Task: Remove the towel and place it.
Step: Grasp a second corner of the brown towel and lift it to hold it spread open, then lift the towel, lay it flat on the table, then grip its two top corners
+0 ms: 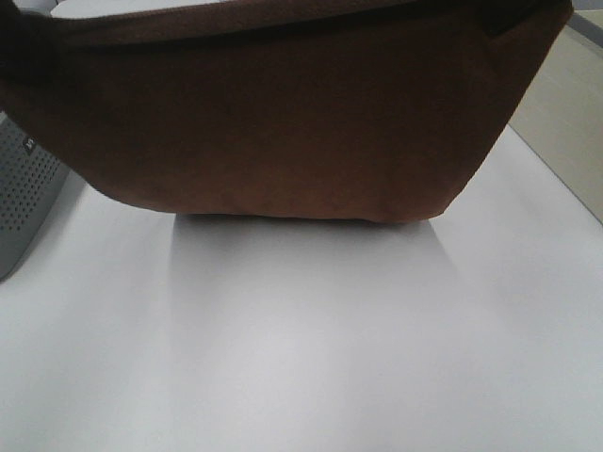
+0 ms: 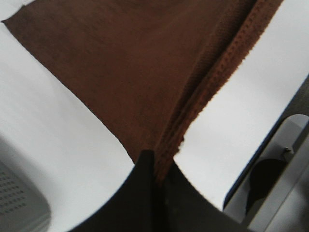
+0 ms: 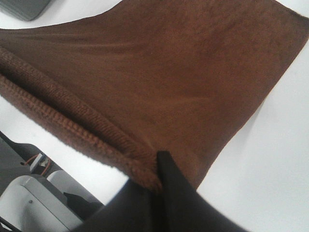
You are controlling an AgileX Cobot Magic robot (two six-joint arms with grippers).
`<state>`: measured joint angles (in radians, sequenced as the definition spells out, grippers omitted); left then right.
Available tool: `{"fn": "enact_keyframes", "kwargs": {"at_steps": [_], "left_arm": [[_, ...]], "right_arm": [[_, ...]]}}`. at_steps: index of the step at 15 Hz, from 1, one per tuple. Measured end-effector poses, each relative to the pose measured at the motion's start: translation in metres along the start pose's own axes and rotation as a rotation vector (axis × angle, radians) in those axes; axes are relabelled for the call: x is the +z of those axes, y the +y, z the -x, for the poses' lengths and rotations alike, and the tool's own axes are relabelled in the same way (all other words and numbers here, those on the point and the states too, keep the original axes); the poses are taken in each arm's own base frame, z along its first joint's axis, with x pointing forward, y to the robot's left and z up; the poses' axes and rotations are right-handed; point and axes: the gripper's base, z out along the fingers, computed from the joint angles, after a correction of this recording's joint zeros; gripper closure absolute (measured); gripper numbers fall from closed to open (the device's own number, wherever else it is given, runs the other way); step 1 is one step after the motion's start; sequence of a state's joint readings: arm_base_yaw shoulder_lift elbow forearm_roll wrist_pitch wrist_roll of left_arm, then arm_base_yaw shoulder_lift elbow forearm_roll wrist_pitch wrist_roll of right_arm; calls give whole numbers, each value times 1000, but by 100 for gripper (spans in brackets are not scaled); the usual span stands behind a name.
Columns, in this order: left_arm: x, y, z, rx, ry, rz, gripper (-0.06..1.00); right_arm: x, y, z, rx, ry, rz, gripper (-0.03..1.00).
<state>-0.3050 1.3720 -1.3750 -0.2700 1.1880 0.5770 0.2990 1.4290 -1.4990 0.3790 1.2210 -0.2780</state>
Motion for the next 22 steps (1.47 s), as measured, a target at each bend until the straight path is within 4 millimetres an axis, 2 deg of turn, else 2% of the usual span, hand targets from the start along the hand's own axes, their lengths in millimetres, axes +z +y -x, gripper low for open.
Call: {"fn": "enact_keyframes", "kwargs": {"at_steps": [4,6,12,13,16,20,22], "left_arm": [[13,-19,-27,-59,13,-99,94],[19,-23,-37,-77,24,-117,94],[54,-39,-75,-164,153,-244,94],[56,-40,-78,-171,164,-255,94],[75,-49,-98,-232,249,-337,94],[102,-81,-106,-138,406,-423,94],[117,-97,-106,-92,491,-453,94]], "right_arm": [[-9,3,-10,-43,-2,-24,96],[-4,3,-18,-31,23,-12,96],[45,-3,-66,119,226,71,96],[49,-3,-70,135,240,78,96],[73,-3,-99,236,354,134,96],[80,-4,-108,287,390,149,96],[91,-6,-126,325,457,157,96]]}}
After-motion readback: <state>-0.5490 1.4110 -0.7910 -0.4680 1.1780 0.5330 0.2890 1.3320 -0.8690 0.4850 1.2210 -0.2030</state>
